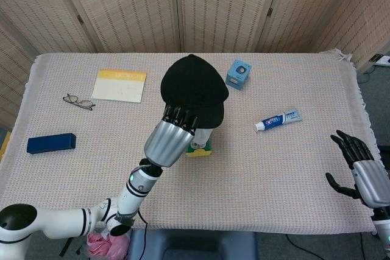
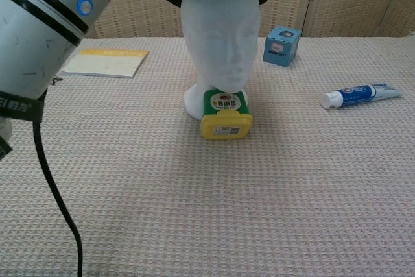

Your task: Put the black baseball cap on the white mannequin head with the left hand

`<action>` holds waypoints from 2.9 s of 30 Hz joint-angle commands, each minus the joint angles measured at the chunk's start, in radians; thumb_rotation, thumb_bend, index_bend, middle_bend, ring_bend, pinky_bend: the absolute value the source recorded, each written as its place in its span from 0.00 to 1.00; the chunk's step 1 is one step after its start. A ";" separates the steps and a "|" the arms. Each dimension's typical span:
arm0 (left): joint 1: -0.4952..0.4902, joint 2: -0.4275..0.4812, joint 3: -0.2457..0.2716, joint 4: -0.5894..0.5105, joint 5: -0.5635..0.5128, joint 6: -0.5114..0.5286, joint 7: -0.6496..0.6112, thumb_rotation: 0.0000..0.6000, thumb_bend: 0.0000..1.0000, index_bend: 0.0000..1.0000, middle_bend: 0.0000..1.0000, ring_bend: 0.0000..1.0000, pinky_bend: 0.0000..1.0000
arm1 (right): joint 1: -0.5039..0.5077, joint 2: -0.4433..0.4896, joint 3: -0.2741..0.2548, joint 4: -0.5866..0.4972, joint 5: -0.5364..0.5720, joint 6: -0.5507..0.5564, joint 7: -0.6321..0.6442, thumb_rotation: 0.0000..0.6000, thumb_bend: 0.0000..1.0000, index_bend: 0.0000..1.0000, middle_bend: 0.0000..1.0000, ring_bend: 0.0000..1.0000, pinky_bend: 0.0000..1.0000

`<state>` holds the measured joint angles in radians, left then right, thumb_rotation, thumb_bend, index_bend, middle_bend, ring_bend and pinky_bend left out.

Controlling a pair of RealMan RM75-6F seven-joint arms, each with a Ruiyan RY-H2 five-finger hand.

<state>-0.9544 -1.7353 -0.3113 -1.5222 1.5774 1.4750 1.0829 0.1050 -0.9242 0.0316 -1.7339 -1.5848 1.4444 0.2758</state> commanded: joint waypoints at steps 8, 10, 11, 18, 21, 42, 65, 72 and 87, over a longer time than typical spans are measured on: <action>0.036 -0.051 0.039 -0.006 0.015 0.005 0.011 1.00 0.49 0.68 0.70 0.57 0.65 | -0.008 0.007 -0.006 0.004 -0.018 0.022 0.018 1.00 0.30 0.00 0.00 0.00 0.00; 0.046 -0.062 0.048 -0.002 0.018 0.009 0.006 1.00 0.49 0.68 0.70 0.57 0.65 | -0.010 0.008 -0.007 0.005 -0.020 0.025 0.019 1.00 0.30 0.00 0.00 0.00 0.00; 0.051 -0.067 0.054 0.001 0.021 0.010 0.003 1.00 0.49 0.68 0.70 0.57 0.65 | -0.010 0.008 -0.007 0.005 -0.021 0.027 0.019 1.00 0.30 0.00 0.00 0.00 0.00; 0.080 -0.094 0.070 0.030 0.028 0.010 -0.024 1.00 0.49 0.67 0.70 0.57 0.65 | -0.014 0.008 -0.009 0.002 -0.025 0.036 0.017 1.00 0.30 0.00 0.00 0.00 0.00; 0.088 -0.097 0.070 0.044 0.034 0.009 -0.035 1.00 0.49 0.65 0.70 0.57 0.65 | -0.014 0.008 -0.008 0.003 -0.022 0.035 0.017 1.00 0.30 0.00 0.00 0.00 0.00; 0.140 -0.112 0.072 0.067 0.022 -0.026 0.018 1.00 0.27 0.32 0.49 0.38 0.56 | -0.009 0.005 -0.007 0.006 -0.012 0.026 0.013 1.00 0.30 0.00 0.00 0.00 0.00; 0.286 -0.066 0.083 -0.069 -0.061 0.026 0.049 1.00 0.24 0.22 0.37 0.29 0.53 | -0.021 0.015 -0.010 0.002 -0.025 0.053 0.027 1.00 0.30 0.00 0.00 0.00 0.00; 0.403 0.045 0.075 -0.141 -0.143 0.094 -0.100 1.00 0.24 0.21 0.35 0.27 0.51 | -0.019 0.011 -0.011 -0.003 -0.021 0.044 0.012 1.00 0.30 0.00 0.00 0.00 0.00; 0.658 0.524 0.253 -0.279 -0.146 -0.011 -0.795 0.93 0.24 0.11 0.29 0.18 0.43 | 0.026 -0.040 -0.024 -0.018 0.002 -0.068 -0.108 1.00 0.30 0.00 0.00 0.00 0.00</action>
<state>-0.3705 -1.3597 -0.1590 -1.7626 1.3804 1.5264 0.4326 0.1205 -0.9511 0.0120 -1.7501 -1.5852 1.3965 0.1985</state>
